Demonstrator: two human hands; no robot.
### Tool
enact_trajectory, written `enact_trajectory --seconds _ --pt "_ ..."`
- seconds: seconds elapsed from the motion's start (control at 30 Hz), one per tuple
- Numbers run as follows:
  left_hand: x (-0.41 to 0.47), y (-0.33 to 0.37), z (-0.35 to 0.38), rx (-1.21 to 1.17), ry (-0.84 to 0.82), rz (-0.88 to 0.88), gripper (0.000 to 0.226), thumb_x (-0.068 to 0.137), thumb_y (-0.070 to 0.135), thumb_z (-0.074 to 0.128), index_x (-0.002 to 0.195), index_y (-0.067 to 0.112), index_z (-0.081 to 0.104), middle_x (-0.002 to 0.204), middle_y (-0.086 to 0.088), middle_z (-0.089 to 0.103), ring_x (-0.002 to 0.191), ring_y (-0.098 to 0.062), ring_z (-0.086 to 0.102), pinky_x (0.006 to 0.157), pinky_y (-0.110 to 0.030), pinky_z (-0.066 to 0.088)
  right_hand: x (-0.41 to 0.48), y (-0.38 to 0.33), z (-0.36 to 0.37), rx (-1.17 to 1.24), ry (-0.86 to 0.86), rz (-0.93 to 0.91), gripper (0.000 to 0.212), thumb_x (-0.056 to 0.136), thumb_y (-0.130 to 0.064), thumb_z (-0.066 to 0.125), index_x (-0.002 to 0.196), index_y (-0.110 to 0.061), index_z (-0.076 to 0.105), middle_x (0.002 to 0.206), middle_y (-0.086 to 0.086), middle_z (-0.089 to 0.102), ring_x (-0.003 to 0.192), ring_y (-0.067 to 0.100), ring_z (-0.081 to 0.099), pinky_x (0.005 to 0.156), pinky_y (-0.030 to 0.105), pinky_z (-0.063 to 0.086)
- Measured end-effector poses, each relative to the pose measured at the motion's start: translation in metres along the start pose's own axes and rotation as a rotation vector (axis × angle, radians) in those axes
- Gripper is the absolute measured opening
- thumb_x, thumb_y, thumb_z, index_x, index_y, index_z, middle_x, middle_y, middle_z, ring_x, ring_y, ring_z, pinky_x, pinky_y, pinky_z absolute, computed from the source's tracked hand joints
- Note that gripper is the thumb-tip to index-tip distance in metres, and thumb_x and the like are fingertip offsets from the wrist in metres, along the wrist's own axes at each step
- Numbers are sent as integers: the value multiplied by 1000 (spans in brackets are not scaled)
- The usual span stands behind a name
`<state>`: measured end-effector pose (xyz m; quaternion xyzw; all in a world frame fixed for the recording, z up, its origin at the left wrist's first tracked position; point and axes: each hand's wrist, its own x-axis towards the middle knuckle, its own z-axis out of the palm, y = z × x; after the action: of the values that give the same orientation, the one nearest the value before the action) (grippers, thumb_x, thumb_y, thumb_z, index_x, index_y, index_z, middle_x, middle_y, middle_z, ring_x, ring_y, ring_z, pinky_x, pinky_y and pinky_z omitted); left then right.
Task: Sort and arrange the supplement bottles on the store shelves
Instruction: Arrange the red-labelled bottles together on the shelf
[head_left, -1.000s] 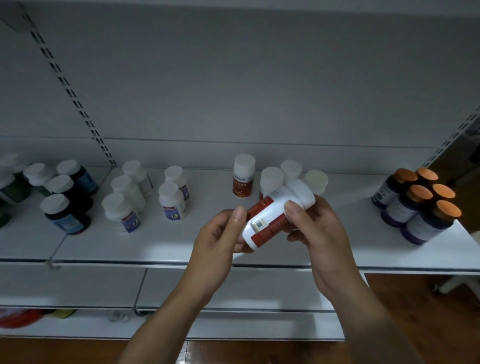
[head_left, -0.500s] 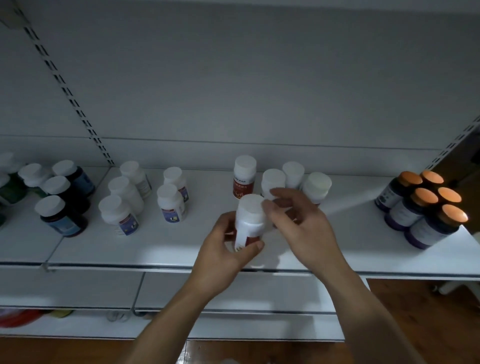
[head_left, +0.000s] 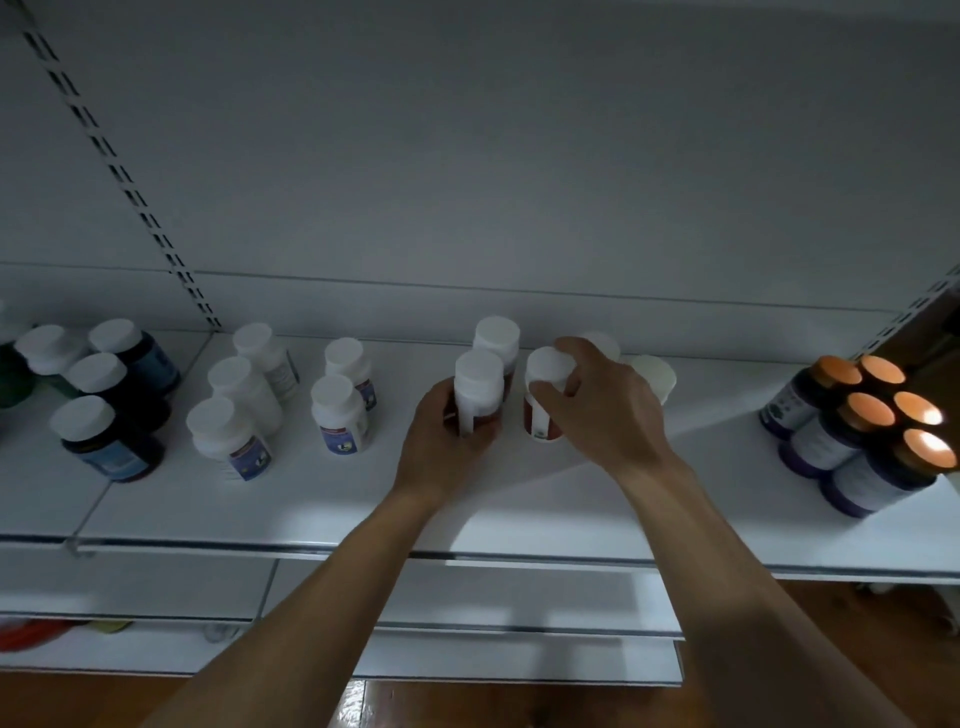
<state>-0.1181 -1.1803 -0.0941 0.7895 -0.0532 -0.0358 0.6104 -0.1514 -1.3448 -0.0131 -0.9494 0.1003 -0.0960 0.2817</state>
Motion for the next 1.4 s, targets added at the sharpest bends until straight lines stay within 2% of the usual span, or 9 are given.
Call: enact_trajectory --seconds 0.27,0.37,0.47,0.57,0.73,0.93,1.1,1.27,1.4 --pt "6 4 -5 -44 -48 88 47 80 3 75 107 36 56 107 11 66 96 2 63 83 -22 49 -21 8 -9 51 -24 69 44 81 -47 70 119 -32 54 74 -15 54 82 16 59 69 27 39" --pt "-19 7 -11 0 135 117 46 84 11 73 125 25 55 119 9 61 107 -2 59 91 -21 49 -33 12 -12 140 -12 87 41 78 -47 72 112 -31 56 70 -12 54 71 8 55 62 26 37" --pt "-62 20 -17 -121 211 254 32 88 12 65 118 20 58 109 15 64 101 -9 63 87 -20 50 -46 10 -19 207 -5 79 36 73 -46 76 101 -32 57 63 -10 51 64 4 53 58 24 37" --pt "-89 32 -14 -82 68 337 38 83 30 65 120 23 57 116 11 62 108 -14 61 89 -22 49 -61 2 -27 227 42 4 37 64 -52 72 94 -36 56 58 -12 49 61 2 53 56 19 36" --pt "-90 44 -7 30 -207 202 58 73 48 71 126 42 49 120 20 59 112 -3 57 92 -27 49 -85 -18 -43 256 20 -154 36 66 -56 68 97 -44 52 62 -14 49 59 6 51 55 19 36" --pt "-94 55 -9 -188 -138 269 57 73 29 76 124 34 52 119 15 62 115 -15 60 96 -48 52 -108 -22 -39 262 95 -310 63 68 -60 69 123 -37 49 124 -20 48 117 5 50 91 18 44" --pt "-100 64 -6 -278 -169 296 57 72 25 78 119 46 53 119 17 61 116 -24 59 92 -59 52 -113 -22 -39 334 142 -412 55 72 -48 73 121 -29 56 124 -17 52 118 4 50 94 12 39" --pt "-102 66 -7 -148 -148 367 56 74 29 76 121 46 51 122 20 59 117 -12 58 94 -38 53 -116 -16 -42 390 176 -401 48 74 -43 73 115 -24 60 116 -14 59 111 9 56 88 16 44" --pt "-105 67 -12 -63 -92 374 58 72 32 76 124 33 50 118 13 59 110 -12 59 85 -17 50 -112 -6 -39 793 13 -87 42 73 -40 71 112 -29 60 106 -12 68 103 10 64 88 29 52"
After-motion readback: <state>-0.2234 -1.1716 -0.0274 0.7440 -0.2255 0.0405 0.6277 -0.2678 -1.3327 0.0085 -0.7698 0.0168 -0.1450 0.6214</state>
